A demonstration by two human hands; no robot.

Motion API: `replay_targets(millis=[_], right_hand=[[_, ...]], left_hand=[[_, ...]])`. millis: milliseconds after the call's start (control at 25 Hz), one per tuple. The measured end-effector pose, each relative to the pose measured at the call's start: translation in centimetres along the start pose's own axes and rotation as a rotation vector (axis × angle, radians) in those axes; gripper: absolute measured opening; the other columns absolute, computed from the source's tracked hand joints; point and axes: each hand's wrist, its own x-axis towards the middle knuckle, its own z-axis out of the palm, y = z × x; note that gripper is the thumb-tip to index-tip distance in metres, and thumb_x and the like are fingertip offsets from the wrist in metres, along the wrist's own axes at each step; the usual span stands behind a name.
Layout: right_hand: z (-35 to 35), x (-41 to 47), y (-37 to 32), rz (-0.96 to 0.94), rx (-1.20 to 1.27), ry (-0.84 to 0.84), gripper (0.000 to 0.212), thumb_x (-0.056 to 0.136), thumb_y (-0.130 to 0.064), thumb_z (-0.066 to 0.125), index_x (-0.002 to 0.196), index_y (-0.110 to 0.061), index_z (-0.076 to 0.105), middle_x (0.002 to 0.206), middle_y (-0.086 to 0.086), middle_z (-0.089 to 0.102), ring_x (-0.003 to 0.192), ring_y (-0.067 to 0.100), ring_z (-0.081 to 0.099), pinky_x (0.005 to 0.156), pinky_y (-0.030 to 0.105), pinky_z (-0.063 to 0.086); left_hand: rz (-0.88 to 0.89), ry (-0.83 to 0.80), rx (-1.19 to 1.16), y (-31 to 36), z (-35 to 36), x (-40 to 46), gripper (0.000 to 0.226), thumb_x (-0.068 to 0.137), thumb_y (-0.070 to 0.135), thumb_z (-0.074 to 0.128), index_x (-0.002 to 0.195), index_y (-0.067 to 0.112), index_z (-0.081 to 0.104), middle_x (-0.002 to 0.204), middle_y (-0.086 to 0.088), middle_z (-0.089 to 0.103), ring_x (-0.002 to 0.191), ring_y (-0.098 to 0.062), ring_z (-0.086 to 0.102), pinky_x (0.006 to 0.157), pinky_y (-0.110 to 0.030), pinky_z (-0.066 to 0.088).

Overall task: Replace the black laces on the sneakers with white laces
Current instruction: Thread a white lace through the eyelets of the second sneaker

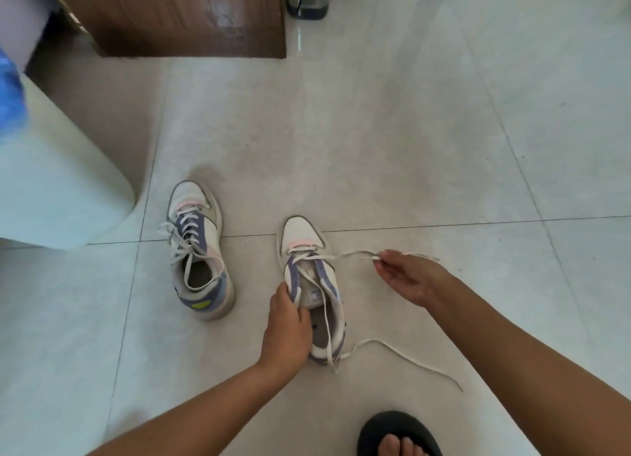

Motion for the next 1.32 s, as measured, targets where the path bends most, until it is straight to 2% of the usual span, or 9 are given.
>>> replay_targets(millis=[80,200,320,440,520,680,920,1000,1320], right_hand=[[2.7,-0.9,0.9,-0.044,-0.055,-0.085,0.015,0.087,0.013,0.053,0.083,-0.001,0.051,0.076,0.014,0.057,0.068,0.019,0.060,0.056,0.022,0.057],[4.8,-1.8,2.3,-0.144,-0.227,-0.114,0.019,0.083,0.017,0.057,0.085,-0.001,0.052,0.076,0.014,0.058,0.071,0.020,0.060,0.064,0.024,0.058],[5.6,-2.2,3.1,-0.230,-0.381,-0.090,0.022,0.080,0.018,0.059,0.083,-0.003,0.052,0.075,0.014,0.056,0.068,0.021,0.059,0.066,0.026,0.057],[6.1,-2.1,3.3,-0.327,-0.501,-0.040,0.024,0.077,0.019,0.062,0.086,-0.002,0.055,0.076,0.014,0.059,0.069,0.021,0.059,0.073,0.031,0.055],[6.1,-2.0,3.3,-0.399,-0.559,-0.009,0.024,0.075,0.018,0.063,0.088,-0.002,0.057,0.073,0.012,0.060,0.068,0.021,0.059,0.076,0.034,0.055],[5.9,-1.7,3.2,-0.507,-0.659,0.027,0.026,0.075,0.012,0.066,0.078,-0.012,0.058,0.075,0.007,0.062,0.075,0.022,0.060,0.080,0.035,0.055],[6.2,-1.6,3.5,-0.591,-0.739,0.006,0.019,0.079,0.006,0.066,0.087,-0.011,0.060,0.079,0.001,0.063,0.074,0.011,0.060,0.064,0.010,0.048],[6.2,-1.7,3.4,-0.599,-0.744,-0.018,0.020,0.078,0.006,0.066,0.087,-0.011,0.060,0.078,-0.001,0.062,0.073,0.010,0.059,0.060,0.007,0.047],[6.1,-1.7,3.2,-0.567,-0.773,-0.081,0.022,0.077,0.010,0.067,0.092,-0.004,0.061,0.079,0.003,0.062,0.075,0.014,0.059,0.065,0.011,0.049]], left_hand=[[0.014,-0.031,0.065,0.3,-0.6,-0.9,0.038,0.093,0.013,0.045,0.130,0.012,0.039,0.124,-0.005,0.044,0.116,-0.023,0.047,0.094,-0.031,0.040],[0.194,0.093,0.185,1.8,-2.0,-0.6,0.037,0.094,0.021,0.048,0.130,0.014,0.044,0.130,-0.002,0.037,0.121,-0.017,0.041,0.097,-0.023,0.034],[0.252,0.091,0.397,3.5,-2.5,1.7,0.027,0.094,0.026,0.046,0.114,0.017,0.063,0.138,-0.003,0.031,0.130,-0.019,0.030,0.107,-0.032,0.029],[0.231,0.077,0.513,4.3,-2.1,3.1,0.030,0.095,0.027,0.045,0.115,0.020,0.065,0.144,-0.004,0.026,0.135,-0.020,0.021,0.108,-0.032,0.023],[0.218,0.107,0.509,4.4,-2.0,3.4,0.030,0.095,0.027,0.045,0.115,0.020,0.066,0.143,-0.004,0.028,0.134,-0.021,0.022,0.107,-0.033,0.023],[0.168,0.125,0.415,4.3,-2.1,3.6,0.026,0.094,0.027,0.051,0.113,0.023,0.068,0.136,-0.003,0.035,0.129,-0.021,0.030,0.106,-0.034,0.028],[0.144,0.130,0.366,4.2,-1.8,3.9,0.023,0.091,0.029,0.057,0.109,0.024,0.069,0.134,-0.002,0.038,0.127,-0.020,0.032,0.105,-0.034,0.027],[0.148,0.135,0.367,4.1,-1.8,4.0,0.022,0.091,0.029,0.058,0.108,0.024,0.070,0.133,-0.002,0.038,0.127,-0.019,0.032,0.105,-0.033,0.027],[0.153,0.147,0.366,4.0,-1.8,4.2,0.020,0.090,0.029,0.060,0.106,0.025,0.071,0.132,-0.001,0.039,0.126,-0.018,0.033,0.103,-0.032,0.026]])
